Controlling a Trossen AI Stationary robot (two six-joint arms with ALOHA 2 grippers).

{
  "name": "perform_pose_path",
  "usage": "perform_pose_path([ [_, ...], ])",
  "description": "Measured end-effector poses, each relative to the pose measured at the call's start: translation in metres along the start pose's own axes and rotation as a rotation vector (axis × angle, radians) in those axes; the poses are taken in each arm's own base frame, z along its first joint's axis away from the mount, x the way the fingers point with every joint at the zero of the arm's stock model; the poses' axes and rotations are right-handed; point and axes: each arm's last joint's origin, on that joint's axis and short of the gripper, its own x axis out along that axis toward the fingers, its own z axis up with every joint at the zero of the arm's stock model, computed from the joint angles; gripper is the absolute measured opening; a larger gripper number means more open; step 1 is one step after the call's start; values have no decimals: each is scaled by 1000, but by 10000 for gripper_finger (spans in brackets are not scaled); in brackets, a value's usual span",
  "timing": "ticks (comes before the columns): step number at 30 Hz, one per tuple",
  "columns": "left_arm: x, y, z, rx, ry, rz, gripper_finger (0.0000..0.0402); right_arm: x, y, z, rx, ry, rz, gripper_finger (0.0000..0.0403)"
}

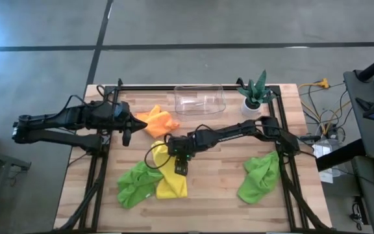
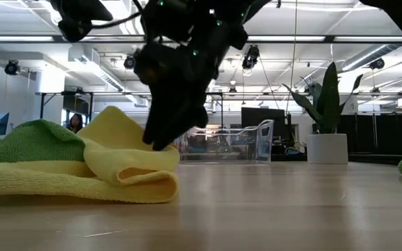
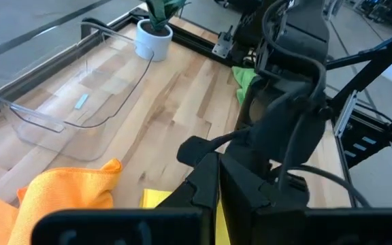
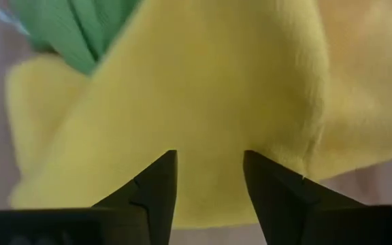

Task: Fold microfiber towels
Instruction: Fold the yellow microfiber towel

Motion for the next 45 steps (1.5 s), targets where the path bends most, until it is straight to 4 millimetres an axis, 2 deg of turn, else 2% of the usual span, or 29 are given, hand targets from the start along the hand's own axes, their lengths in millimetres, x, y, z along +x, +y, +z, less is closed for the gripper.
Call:
perform_pose_path([
  [4, 5, 0, 0, 1, 15, 6, 0, 18, -7, -15, 40, 79, -26, 146],
  [8, 8, 0, -1, 2, 26, 10, 0, 19, -10, -27, 51, 167, -70, 134],
  [16, 13, -2, 3, 1, -1, -1, 0, 4, -18, -51, -10, 355, -250, 118],
  [25, 35, -7, 12, -2, -54, -23, 0, -23, -24, -67, -19, 443, -358, 119],
  [27, 40, -8, 12, -2, -55, -26, 0, -37, -22, -65, 7, 406, -360, 116],
  [30, 48, -9, 14, -3, -63, -30, 0, -78, -13, -60, 43, 294, -338, 113],
  [32, 54, -9, 14, -2, -56, -30, 0, -105, -10, -64, 73, 227, -326, 114],
  [35, 67, -12, 13, 6, -36, -75, 0, -139, -6, -82, 123, 140, -311, 114],
  [38, 83, -15, 11, 75, 4, -153, 0, -172, 1, -110, 195, -2, -254, 111],
  [40, 94, -16, 8, 110, 39, -187, 0, -179, 4, -133, 276, -102, -190, 111],
  [45, 123, -15, 5, 143, 87, -171, 0, -176, 8, -183, 478, -398, 63, 114],
])
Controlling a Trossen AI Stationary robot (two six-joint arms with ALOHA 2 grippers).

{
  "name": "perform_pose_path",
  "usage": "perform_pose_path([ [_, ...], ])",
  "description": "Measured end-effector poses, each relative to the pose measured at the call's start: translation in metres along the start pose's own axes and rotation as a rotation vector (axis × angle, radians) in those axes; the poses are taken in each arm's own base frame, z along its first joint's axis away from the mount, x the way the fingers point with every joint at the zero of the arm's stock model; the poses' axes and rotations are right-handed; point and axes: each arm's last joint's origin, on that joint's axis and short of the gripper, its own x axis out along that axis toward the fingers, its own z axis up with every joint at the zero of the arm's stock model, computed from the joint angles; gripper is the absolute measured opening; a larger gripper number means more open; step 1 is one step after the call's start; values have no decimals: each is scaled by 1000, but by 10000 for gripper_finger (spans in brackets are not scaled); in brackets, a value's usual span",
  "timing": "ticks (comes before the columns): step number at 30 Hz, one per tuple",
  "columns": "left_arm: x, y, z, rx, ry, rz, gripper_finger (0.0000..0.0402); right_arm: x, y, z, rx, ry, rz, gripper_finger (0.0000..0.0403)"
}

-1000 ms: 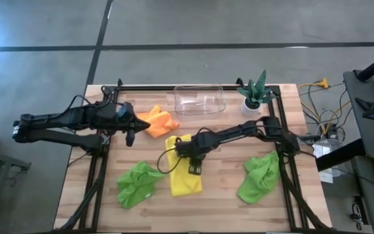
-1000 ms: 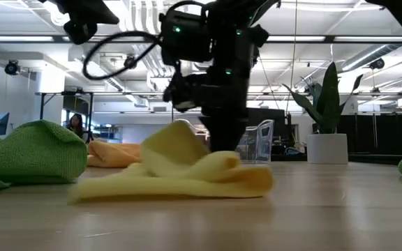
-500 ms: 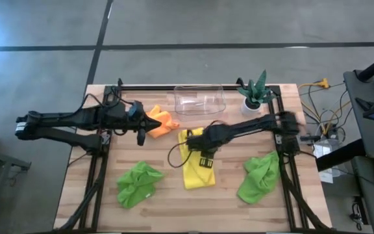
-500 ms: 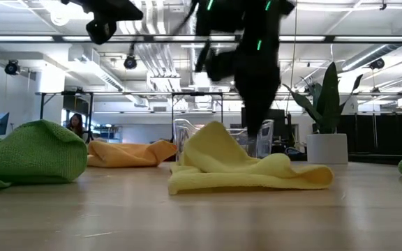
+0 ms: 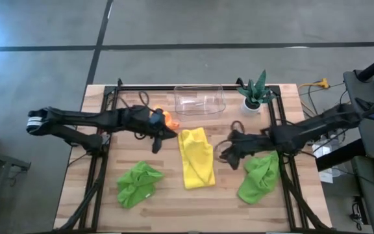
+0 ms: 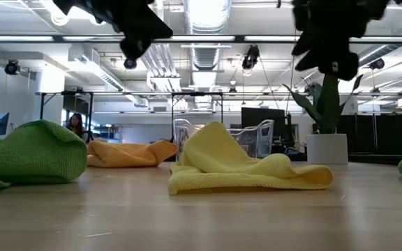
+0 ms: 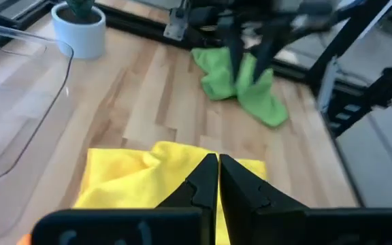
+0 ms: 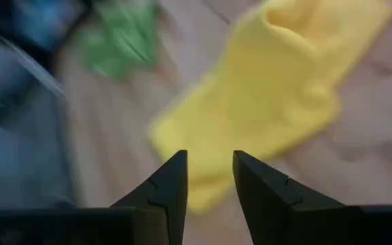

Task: Fold microfiber towels
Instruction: Fold the yellow microfiber towel

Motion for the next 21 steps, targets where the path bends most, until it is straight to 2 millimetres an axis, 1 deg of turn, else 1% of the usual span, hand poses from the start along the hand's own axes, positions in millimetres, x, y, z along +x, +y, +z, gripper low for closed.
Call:
perform_pose_path([
  [2, 13, 2, -1, 23, 36, 1, 0, 3, -11, -14, 105, -89, 65, 113],
  [5, 33, 4, -1, 52, 96, -35, 0, 11, -31, -29, 286, -181, 85, 110],
  [7, 44, 6, -3, 85, 141, -38, 0, 18, -40, -36, 357, -196, 74, 109],
  [10, 54, 9, -7, 133, 184, -32, 0, 30, -50, -45, 403, -166, 4, 109],
  [14, 52, 10, -8, 136, 194, -14, 0, 49, -57, -46, 497, -159, -91, 109],
  [16, 47, 9, -8, 135, 206, -8, 0, 60, -58, -43, 528, -157, -133, 109],
  [21, 30, 6, -3, 139, 188, -8, 0, 90, -60, -27, 577, -108, -212, 109],
])
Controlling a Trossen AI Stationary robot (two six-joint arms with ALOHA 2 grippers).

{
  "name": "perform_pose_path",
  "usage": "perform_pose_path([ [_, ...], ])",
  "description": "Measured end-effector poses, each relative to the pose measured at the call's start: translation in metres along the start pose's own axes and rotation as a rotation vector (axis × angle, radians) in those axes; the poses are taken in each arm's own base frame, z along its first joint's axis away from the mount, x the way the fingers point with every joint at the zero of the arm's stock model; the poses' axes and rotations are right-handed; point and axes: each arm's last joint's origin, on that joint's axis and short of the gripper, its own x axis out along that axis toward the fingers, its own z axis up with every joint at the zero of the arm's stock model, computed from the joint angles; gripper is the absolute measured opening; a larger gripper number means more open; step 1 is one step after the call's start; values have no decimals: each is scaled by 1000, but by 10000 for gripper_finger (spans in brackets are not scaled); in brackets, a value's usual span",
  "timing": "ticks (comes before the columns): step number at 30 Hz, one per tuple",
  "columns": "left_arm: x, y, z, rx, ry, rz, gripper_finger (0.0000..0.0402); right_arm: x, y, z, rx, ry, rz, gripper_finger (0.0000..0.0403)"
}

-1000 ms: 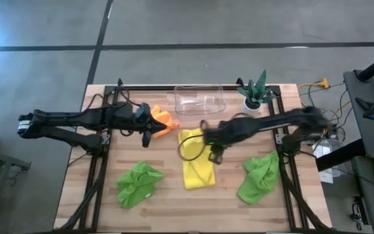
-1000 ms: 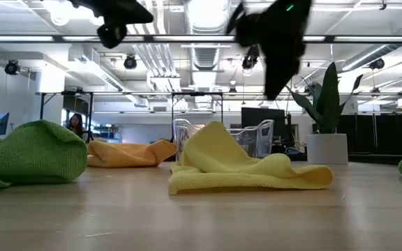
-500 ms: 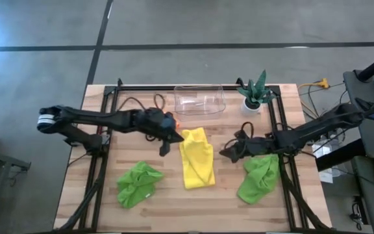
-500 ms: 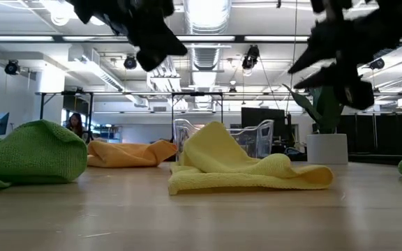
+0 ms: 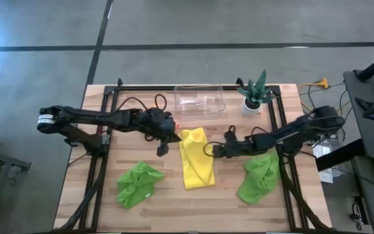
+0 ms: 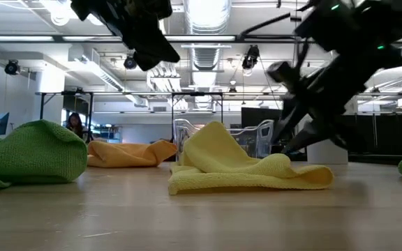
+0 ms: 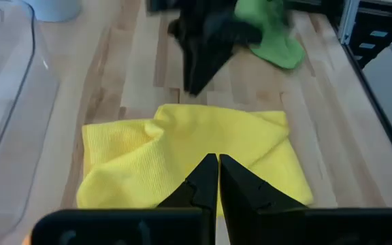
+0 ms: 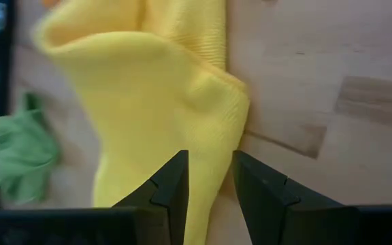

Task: Fold microfiber towels
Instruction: Fold the yellow microfiber towel

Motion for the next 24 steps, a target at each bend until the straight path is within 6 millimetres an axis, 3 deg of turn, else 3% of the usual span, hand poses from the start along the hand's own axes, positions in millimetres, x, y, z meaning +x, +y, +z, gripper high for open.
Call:
perform_pose_path([
  [7, -26, -2, 0, 0, -31, 13, 0, 24, 12, 7, -55, 45, -202, 109],
  [16, -49, -5, -3, 13, -69, 35, 0, 37, 25, 6, -121, 54, -219, 99],
  [24, -54, -5, -9, 6, -27, 42, 0, 38, 27, 6, -125, 71, -213, 32],
])
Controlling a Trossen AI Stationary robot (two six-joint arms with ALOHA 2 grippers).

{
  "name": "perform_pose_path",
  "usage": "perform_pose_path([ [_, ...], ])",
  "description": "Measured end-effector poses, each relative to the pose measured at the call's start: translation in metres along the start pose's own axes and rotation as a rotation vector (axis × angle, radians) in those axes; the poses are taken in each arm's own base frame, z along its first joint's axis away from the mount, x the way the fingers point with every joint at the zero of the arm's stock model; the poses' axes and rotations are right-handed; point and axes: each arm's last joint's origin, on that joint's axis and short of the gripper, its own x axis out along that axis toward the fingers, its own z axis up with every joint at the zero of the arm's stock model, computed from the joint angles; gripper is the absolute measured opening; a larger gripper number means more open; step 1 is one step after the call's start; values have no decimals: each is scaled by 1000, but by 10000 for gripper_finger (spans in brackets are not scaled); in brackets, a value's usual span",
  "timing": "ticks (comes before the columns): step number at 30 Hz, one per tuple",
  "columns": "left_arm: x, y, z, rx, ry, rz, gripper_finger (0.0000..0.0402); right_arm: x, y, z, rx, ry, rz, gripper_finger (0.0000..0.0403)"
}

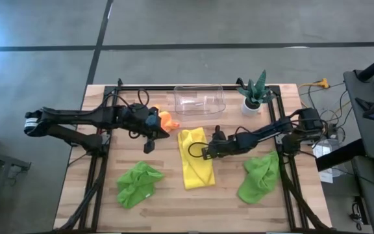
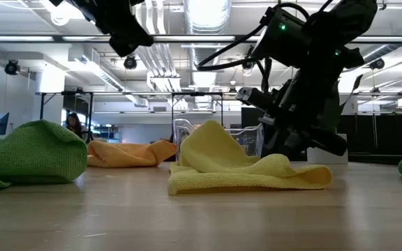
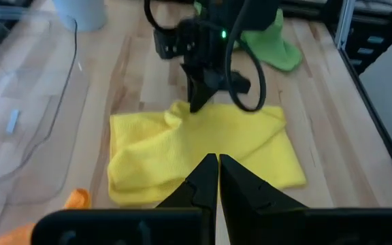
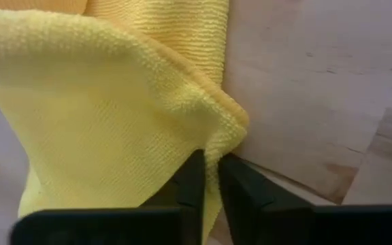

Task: Fold microfiber towels
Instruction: Fold the yellow microfiber towel

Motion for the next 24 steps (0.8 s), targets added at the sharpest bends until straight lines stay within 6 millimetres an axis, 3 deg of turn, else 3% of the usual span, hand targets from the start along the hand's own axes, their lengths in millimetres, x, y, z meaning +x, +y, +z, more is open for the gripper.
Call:
perform_pose_path([
  [3, 0, 0, 0, 0, 1, 0, 0, -7, 2, 1, -2, 3, 20, 12],
  [14, 0, 0, -1, 48, 6, 0, 0, -49, 21, 15, -62, -31, -49, 9],
  [24, 0, 0, -1, 48, 7, -1, 0, -89, 67, 25, -182, -32, 76, 9],
])
